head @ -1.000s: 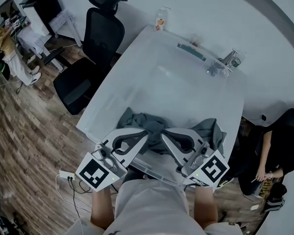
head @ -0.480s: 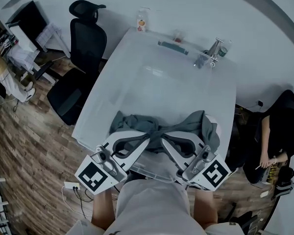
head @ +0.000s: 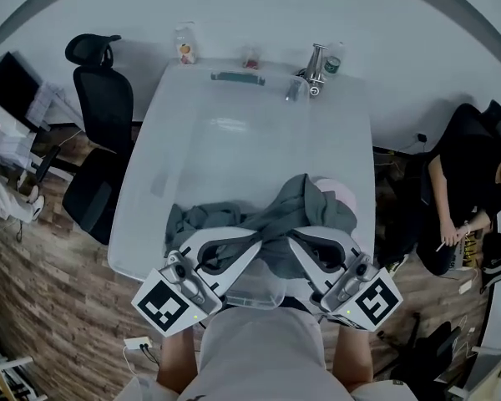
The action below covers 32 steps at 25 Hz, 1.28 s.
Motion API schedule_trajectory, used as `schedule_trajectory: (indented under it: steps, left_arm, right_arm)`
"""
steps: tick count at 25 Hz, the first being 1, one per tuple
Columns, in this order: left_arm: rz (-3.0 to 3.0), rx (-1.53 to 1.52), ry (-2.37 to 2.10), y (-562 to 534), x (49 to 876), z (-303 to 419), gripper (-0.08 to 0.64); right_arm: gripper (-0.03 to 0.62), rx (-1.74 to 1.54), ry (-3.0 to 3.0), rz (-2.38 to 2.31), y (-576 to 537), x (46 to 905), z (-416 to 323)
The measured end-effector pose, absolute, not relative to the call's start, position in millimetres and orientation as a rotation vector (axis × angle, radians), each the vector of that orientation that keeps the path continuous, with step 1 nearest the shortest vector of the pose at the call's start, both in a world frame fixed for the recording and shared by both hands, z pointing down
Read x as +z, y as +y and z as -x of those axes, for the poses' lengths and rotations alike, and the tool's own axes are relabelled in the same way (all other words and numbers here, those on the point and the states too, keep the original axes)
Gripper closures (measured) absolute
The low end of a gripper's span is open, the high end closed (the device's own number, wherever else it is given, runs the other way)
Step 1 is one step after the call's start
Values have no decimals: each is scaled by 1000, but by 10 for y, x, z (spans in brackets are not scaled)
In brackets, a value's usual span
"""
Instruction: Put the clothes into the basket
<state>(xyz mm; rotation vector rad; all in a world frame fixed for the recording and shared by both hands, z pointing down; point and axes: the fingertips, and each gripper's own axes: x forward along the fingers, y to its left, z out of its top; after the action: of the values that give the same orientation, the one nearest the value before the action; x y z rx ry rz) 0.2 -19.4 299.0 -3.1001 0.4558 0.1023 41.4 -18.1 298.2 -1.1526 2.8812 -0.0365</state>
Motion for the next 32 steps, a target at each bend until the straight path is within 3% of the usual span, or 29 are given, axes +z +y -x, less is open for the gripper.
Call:
schedule_trajectory:
  steps: [12,24,32]
  left_arm:
    - [3133,49,86,-14,3124,-845,555]
    - [3135,-43,-178,266,3383,-1445,555]
    - [3130,-54,-240,371,3501,-1648,555]
  right_arm:
    - [585,-14,2681,1713,92,3149,-1600]
    - [583,-113,2607,2124,425,3650,-2294]
    - [464,-348,2711,2267,463,4375,-2473]
